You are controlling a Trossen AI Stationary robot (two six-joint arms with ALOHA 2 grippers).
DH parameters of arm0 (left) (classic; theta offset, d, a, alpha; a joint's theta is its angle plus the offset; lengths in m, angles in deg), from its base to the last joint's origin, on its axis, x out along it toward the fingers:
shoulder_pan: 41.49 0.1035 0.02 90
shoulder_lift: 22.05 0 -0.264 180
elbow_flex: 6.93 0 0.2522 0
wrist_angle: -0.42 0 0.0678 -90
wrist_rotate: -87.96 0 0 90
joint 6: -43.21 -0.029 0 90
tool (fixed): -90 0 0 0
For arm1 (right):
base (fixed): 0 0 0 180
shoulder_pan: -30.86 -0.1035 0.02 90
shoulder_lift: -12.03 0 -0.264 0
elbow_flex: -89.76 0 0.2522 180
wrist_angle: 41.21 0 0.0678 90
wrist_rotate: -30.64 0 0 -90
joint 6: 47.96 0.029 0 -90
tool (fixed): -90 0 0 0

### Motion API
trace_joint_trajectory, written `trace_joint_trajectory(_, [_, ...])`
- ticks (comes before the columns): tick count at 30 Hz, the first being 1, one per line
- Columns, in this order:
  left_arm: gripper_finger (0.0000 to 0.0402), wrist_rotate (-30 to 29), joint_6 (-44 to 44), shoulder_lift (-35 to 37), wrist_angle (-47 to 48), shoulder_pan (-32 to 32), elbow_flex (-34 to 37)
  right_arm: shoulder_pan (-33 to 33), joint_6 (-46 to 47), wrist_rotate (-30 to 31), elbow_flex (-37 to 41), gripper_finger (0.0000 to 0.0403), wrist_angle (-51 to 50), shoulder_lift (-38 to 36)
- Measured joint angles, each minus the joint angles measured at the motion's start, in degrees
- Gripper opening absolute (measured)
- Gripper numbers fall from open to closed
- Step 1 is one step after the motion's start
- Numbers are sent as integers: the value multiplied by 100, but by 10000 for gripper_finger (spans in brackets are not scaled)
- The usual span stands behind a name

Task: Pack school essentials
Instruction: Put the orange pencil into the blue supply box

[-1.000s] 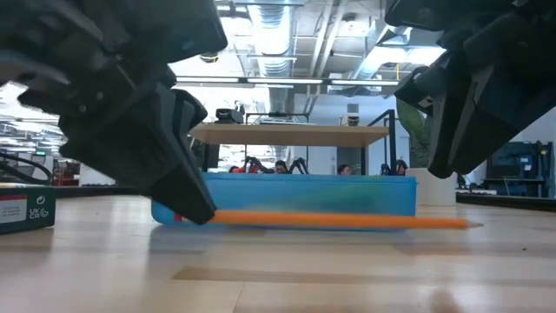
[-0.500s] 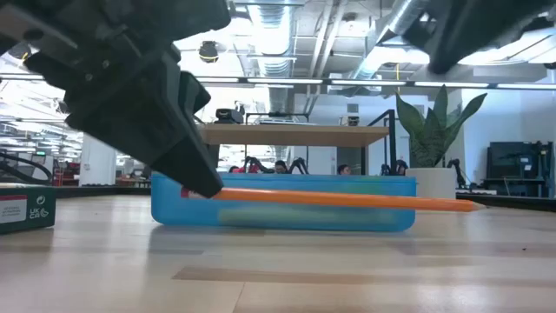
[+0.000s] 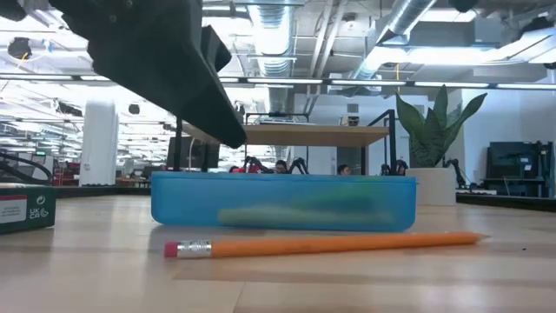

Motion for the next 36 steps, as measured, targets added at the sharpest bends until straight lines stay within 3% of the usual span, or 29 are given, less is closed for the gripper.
trace_joint_trajectory(9, [15, 616, 817, -37, -30, -118, 42, 9, 3, -42, 452, 98, 472, 44])
trace_joint_trajectory(23, [190, 324, 903, -537, -415, -321, 52, -95, 3, -553, 1701, 105, 2001, 46])
trace_joint_trajectory(29, [223, 407, 929, -895, -892, -292, -11, -191, -47, -739, 1834, 158, 2782, 759])
trace_joint_trajectory(36, [219, 415, 1058, -896, -763, -291, 15, -61, -61, -733, 1577, 225, 2721, 1634])
